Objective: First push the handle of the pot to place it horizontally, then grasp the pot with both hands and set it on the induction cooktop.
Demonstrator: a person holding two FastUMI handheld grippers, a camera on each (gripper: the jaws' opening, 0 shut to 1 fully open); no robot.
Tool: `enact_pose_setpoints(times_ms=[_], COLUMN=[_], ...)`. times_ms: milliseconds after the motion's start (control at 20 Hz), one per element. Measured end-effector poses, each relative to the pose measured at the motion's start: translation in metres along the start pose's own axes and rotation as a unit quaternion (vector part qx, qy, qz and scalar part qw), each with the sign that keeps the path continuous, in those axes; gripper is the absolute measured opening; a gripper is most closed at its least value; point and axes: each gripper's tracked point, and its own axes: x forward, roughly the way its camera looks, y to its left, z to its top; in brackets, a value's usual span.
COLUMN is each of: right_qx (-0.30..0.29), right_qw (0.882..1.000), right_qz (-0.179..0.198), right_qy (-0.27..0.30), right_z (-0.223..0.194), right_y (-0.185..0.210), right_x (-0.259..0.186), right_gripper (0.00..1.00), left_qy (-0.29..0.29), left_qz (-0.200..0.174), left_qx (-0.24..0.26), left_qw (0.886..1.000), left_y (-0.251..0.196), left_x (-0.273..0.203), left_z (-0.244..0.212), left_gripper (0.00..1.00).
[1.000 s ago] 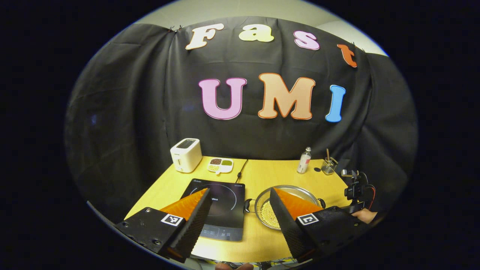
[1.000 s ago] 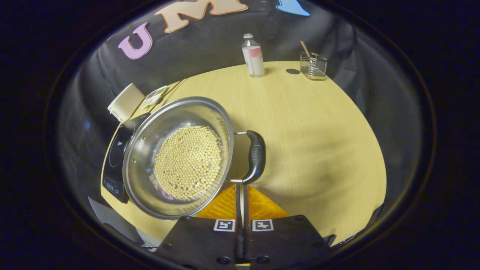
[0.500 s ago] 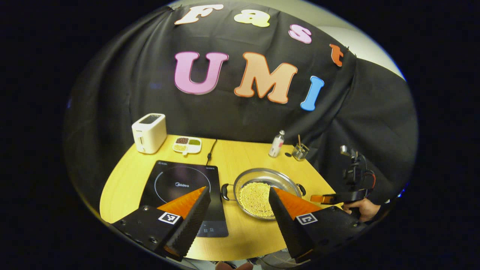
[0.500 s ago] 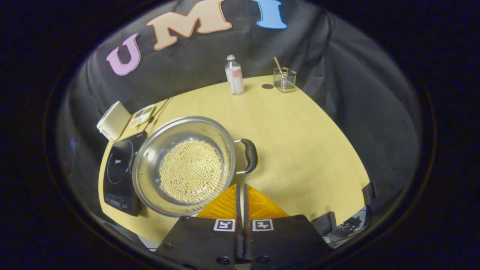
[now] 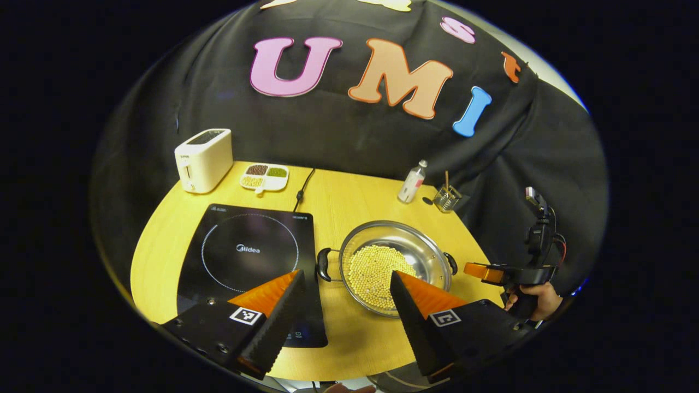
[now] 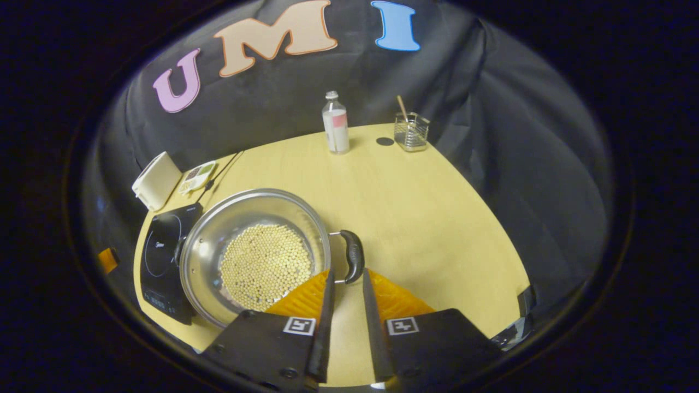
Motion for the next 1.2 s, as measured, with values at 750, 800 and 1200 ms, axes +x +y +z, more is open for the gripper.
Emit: enact_pose_setpoints(times_ms=[750,800,1200], right_qx=[0.013,0.017,0.021], right_qw=[0.995,0.995,0.992], right_qz=[0.078,0.077,0.098], right_qy=[0.056,0.058,0.075], right_z=[-0.007,-0.006,-0.006], right_y=[0.007,0.003,-0.004], right_x=[0.083,0.086,0.105], right_gripper=[0.61,0.62,0.61], left_qy=[0.133,0.150,0.193], left_qz=[0.076,0.076,0.088], left_qx=[0.024,0.023,0.064], left_qw=[0.988,0.986,0.975], left_y=[0.023,0.023,0.022], left_x=[0.134,0.135,0.155], left_z=[-0.042,-0.051,-0.065], left_gripper=[0.89,0.89,0.86])
